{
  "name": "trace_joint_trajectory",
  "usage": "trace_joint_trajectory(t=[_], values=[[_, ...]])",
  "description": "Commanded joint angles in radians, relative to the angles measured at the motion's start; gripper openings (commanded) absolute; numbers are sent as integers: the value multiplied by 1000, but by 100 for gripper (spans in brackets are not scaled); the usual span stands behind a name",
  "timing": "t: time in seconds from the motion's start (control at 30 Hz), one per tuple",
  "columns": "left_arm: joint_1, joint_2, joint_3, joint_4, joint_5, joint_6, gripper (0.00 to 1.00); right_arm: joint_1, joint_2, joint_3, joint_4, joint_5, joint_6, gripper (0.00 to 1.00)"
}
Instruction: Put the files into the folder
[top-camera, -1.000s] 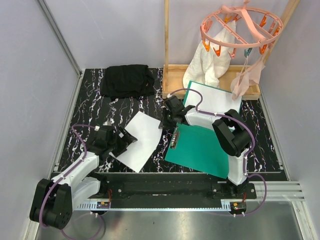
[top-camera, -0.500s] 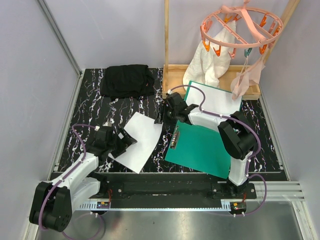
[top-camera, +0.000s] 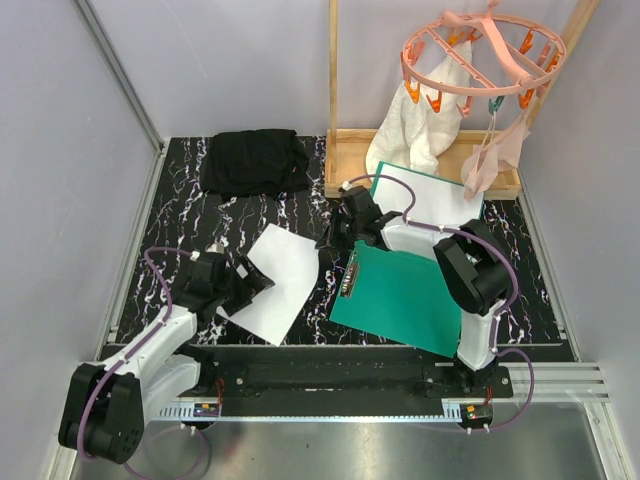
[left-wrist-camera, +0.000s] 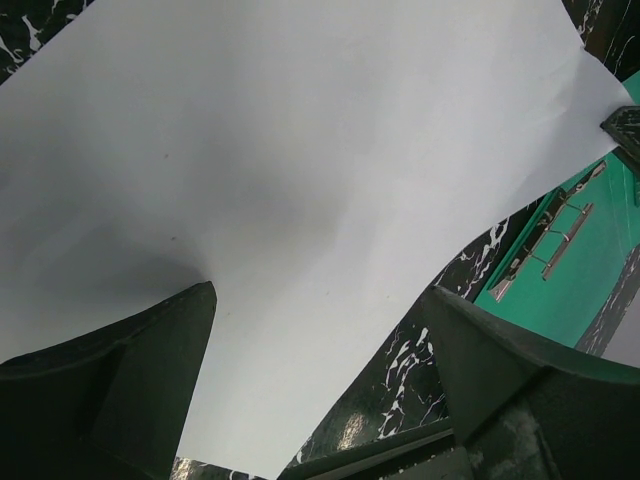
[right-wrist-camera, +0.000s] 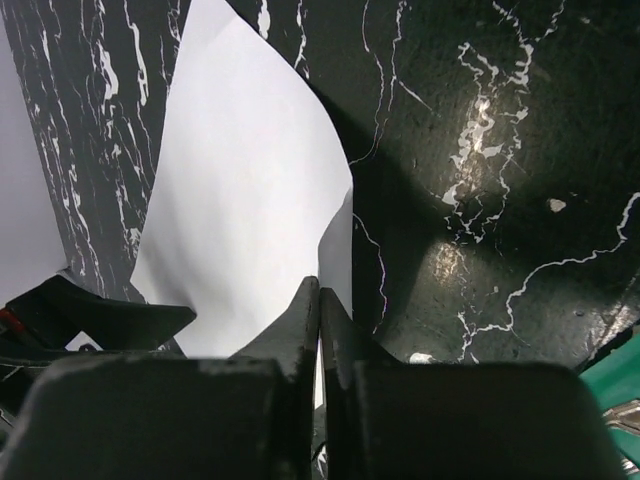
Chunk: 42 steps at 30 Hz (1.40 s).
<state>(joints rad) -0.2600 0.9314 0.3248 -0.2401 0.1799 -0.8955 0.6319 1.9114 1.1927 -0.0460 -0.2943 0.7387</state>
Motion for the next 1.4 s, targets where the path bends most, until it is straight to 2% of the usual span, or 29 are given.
trace_joint_trajectory(t=[0.0,0.17,0.33,0.5,0.53,0.67,0.73,0.8,0.87,0.9,1.07,1.2,1.37], values=[[-1,-8,6,-34,27,61,94,0,43,38,35,-68,-44,0],[-1,-100,97,-83,65,109,94,6,-52,59,-95,47,-134,0],[-1,-174,209,-122,90,156,94,-11,-299,-8,-280,243,-208,0],[-25,-115,275,-74,147,152,93,-103,-612,-180,-435,397,-200,0],[-41,-77,283,-64,148,152,92,-118,-662,-203,-512,471,-196,0],[-171,94,359,5,127,161,89,-250,-907,-281,-699,581,-193,0],[-270,230,453,9,96,168,86,-313,-962,-301,-793,666,-202,0],[-349,324,561,10,63,185,82,-314,-1015,-277,-816,693,-157,0],[-390,463,644,-11,38,231,80,-331,-1016,-245,-882,733,-118,0],[-416,551,733,-27,32,248,79,-340,-1016,-231,-893,738,-108,0],[-453,766,965,-99,-54,335,74,-363,-1055,-229,-936,760,-102,0],[-479,918,1071,-120,-63,374,69,-365,-1101,-191,-986,813,-84,0],[-505,1021,1155,-174,-102,386,62,-365,-1158,-151,-1000,833,-85,0]])
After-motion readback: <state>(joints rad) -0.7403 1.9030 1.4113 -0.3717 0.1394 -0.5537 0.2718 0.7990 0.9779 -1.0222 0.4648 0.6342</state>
